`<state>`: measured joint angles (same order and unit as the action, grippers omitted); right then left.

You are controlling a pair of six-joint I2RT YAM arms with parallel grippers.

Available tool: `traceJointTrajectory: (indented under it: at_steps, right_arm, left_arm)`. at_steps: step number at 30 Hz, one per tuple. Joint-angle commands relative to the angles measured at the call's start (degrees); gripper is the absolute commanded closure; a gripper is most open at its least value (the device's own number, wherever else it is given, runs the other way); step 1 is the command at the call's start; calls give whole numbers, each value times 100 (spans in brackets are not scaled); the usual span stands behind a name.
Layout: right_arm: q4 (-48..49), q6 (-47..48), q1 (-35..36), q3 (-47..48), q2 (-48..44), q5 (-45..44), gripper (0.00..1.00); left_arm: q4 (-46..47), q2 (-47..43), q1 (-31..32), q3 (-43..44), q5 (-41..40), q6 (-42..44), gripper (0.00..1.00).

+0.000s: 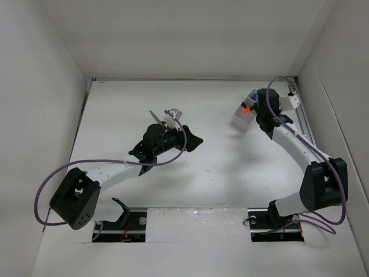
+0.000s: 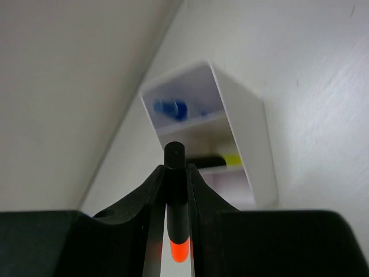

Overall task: Sort the stationery into containers
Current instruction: Place the stationery in the storage box.

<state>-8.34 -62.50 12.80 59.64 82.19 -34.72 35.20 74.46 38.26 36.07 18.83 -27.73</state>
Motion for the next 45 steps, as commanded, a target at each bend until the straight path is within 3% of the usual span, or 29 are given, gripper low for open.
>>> traceJointTrajectory:
  at_steps: [1,9,28,34,38,43,45]
  right_arm:
    - [-299,202,-128,925,330,-1729,97]
    - [-888,458,-128,2051,1342,-2943,97]
    - [-1090,687,407,2754,2643,-3533,97]
    - [-1205,809,601,3080,3021,-4068,91]
    - [-1258,862,732,3299,3215,-4244,83]
    - [-1258,862,926,3467,3277,-4175,54]
    - [-1258,862,1058,3519,3277,-4122,48]
  left_arm:
    - [-4,-378,32,14,191,-22,41]
    - [-4,-573,32,-48,437,-268,41]
    - [-75,-467,32,5,455,-321,42]
    - [-75,-467,32,5,455,-321,42]
    - [-75,-467,32,5,350,-321,42]
    - [-207,-467,32,58,244,-321,42]
    - [-338,-467,32,58,-45,-321,42]
